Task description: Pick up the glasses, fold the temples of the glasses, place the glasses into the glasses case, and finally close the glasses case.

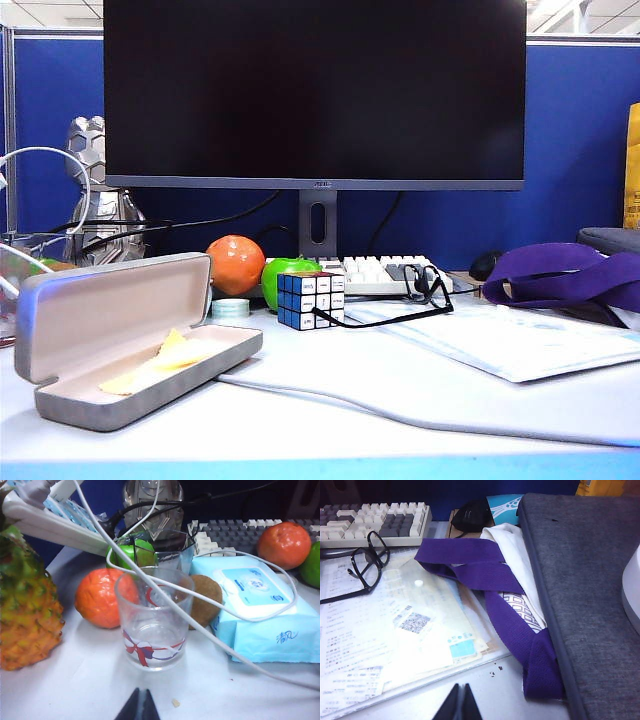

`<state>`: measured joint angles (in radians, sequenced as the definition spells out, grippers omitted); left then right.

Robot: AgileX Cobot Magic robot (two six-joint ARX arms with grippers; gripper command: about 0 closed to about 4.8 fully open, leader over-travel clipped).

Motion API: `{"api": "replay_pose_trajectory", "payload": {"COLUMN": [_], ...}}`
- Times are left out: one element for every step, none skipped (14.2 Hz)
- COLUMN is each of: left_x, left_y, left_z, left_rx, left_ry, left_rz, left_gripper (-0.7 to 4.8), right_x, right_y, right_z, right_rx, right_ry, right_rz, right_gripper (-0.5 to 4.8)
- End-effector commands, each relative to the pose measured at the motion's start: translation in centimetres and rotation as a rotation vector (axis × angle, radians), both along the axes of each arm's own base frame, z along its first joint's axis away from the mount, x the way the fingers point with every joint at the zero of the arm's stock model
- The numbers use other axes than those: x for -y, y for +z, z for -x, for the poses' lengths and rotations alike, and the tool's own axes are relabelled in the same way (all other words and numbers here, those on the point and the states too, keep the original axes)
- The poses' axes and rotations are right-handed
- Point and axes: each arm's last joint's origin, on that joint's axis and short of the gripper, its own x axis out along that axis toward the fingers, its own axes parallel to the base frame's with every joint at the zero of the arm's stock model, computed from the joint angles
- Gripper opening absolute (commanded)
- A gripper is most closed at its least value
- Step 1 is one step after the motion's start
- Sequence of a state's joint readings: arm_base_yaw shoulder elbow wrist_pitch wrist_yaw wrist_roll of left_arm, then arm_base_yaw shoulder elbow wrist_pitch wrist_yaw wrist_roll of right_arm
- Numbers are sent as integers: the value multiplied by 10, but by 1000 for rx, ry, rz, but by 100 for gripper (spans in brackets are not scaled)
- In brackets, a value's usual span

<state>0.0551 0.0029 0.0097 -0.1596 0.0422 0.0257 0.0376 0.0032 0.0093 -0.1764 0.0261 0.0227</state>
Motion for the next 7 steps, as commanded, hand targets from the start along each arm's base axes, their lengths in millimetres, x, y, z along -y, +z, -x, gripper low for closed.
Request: {"api": "replay_pose_trajectory", "payload": {"left_x": [0, -1, -1, -1, -2, -2, -3], "left_y": [5, 10, 24, 34, 50, 56, 74], "left_z": [0, 1, 3, 5, 8, 9, 12], "left_rx": [38, 56, 116, 161, 228, 254, 323], "left_ry": [27, 63, 76, 77, 87, 92, 120], "left_rz": [133, 189, 244, 259, 277, 281, 279], "left_gripper": [-5, -5, -5, -5, -5, -5, -5], "right_x": [0, 0, 1, 3, 5, 6, 7], "right_y": [16, 28, 52, 70, 91, 99, 117], "right_z": [2, 4, 10, 16, 25, 29, 35], "right_rx": [68, 103, 177, 229, 298, 324, 360], "right_ry": [-27, -26, -47, -94, -150, -166, -183], "right_rz": [-196, -218, -220, -220, -223, -226, -227], "right_gripper": [-1, -1, -1, -2, -2, -2, -2]}}
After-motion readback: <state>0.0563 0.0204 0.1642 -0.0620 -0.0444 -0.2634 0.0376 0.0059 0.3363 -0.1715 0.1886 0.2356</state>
